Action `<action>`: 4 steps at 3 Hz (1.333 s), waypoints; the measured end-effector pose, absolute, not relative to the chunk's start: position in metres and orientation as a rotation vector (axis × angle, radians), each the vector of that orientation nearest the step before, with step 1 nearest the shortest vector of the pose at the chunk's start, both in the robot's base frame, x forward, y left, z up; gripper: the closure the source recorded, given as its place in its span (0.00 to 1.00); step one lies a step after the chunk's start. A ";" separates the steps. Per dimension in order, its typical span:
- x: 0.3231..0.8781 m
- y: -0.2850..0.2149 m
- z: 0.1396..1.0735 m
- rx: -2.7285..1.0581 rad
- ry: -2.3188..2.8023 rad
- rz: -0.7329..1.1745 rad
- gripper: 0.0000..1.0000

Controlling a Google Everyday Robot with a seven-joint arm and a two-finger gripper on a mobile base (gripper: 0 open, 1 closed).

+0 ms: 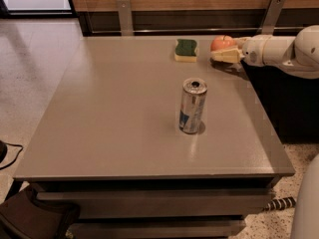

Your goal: Move apple near sponge

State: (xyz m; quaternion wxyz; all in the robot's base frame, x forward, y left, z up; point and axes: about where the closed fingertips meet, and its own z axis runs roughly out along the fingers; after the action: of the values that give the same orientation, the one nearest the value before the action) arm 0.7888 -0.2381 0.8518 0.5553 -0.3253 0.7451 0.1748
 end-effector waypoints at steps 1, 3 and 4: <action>0.799 -0.219 0.843 -0.766 1.719 0.457 1.00; 0.808 -0.198 0.831 -0.788 1.704 0.481 0.83; 0.808 -0.195 0.830 -0.790 1.704 0.486 0.61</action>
Offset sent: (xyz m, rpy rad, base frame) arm 0.0271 0.0517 -0.0310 0.0488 -0.0333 0.0756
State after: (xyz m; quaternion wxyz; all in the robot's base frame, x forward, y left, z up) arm 0.8083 -0.1950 0.8300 0.5652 -0.3361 0.7246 0.2064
